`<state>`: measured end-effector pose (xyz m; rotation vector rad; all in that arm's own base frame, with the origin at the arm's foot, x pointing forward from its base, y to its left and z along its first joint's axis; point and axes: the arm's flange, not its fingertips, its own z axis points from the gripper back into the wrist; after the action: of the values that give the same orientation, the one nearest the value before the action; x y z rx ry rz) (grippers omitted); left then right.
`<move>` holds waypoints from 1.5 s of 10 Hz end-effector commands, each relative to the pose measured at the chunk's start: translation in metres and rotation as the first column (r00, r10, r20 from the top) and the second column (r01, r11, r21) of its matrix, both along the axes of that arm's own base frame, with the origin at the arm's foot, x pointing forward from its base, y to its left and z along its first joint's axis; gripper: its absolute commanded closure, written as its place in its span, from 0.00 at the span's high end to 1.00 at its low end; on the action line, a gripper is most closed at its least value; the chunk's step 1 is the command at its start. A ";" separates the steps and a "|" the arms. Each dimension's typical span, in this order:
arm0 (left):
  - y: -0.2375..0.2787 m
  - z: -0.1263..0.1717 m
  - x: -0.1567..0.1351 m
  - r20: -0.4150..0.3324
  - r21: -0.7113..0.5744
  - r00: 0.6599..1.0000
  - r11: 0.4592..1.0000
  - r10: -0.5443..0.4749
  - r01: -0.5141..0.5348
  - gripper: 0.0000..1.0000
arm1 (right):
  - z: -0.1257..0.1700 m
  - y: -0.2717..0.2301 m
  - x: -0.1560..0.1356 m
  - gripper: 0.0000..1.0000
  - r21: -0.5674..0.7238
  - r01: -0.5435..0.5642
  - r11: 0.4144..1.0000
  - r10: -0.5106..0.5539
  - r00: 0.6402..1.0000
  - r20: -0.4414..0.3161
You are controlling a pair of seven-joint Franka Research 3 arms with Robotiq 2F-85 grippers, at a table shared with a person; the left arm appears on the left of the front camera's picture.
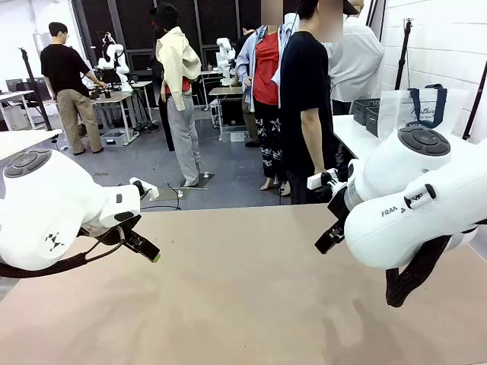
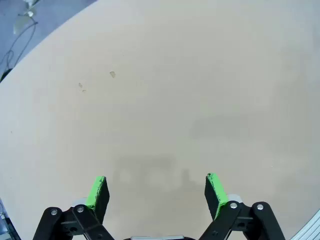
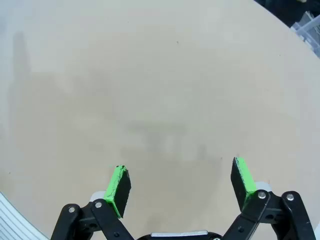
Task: Transfer purchased items from the store into the shopping bag.
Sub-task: Open the Reusable shopping bag in the center of the table.
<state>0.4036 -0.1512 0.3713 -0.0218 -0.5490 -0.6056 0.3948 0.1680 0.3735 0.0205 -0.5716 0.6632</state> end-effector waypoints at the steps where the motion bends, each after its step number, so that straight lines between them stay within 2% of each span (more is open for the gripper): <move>1: 0.000 0.000 0.000 0.001 0.000 1.000 1.000 0.000 0.000 1.00 | 0.000 0.000 0.000 1.00 0.000 0.000 1.000 0.000 1.000 0.000; 15: 0.000 0.000 0.000 0.001 0.000 1.000 1.000 0.000 0.000 1.00 | 0.000 0.000 0.000 1.00 0.000 0.000 1.000 0.000 1.000 0.000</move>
<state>0.4032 -0.1522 0.3713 -0.0218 -0.5491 -0.6080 0.3948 0.1681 0.3735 0.0200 -0.5717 0.6637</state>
